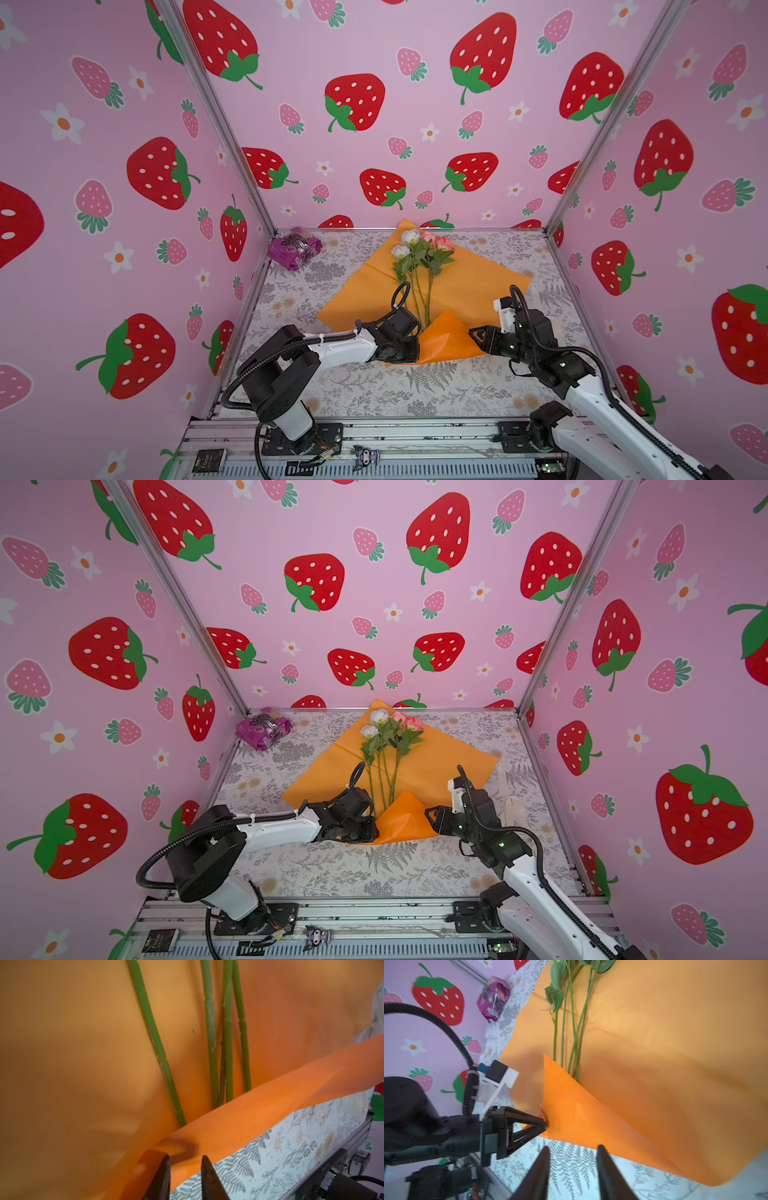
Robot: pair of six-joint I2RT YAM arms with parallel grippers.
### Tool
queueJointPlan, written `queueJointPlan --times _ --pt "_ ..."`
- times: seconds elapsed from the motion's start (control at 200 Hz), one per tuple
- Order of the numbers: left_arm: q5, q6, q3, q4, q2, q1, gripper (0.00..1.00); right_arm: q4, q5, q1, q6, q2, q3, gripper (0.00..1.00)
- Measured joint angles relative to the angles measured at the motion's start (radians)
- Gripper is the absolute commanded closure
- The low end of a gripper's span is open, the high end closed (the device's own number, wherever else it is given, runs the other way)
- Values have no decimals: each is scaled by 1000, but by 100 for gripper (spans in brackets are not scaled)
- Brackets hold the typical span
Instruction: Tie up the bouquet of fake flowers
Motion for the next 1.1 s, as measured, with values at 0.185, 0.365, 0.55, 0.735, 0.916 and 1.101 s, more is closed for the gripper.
queueJointPlan --times 0.185,0.365,0.55,0.735,0.916,1.101 --pt "0 4 0 -14 0 1 72 45 -58 3 -29 249 -21 87" --pt "-2 8 0 -29 -1 1 71 92 -58 3 -51 371 -30 86" --pt "0 43 0 -31 -48 -5 66 95 -14 3 -66 476 -28 85" --pt "3 109 64 -50 -92 -55 65 120 -8 3 -82 514 -4 80" --pt "56 150 179 -34 -2 -90 66 127 -8 3 -93 518 -1 80" --pt "126 154 203 -7 126 -98 66 132 -8 3 -97 523 1 80"
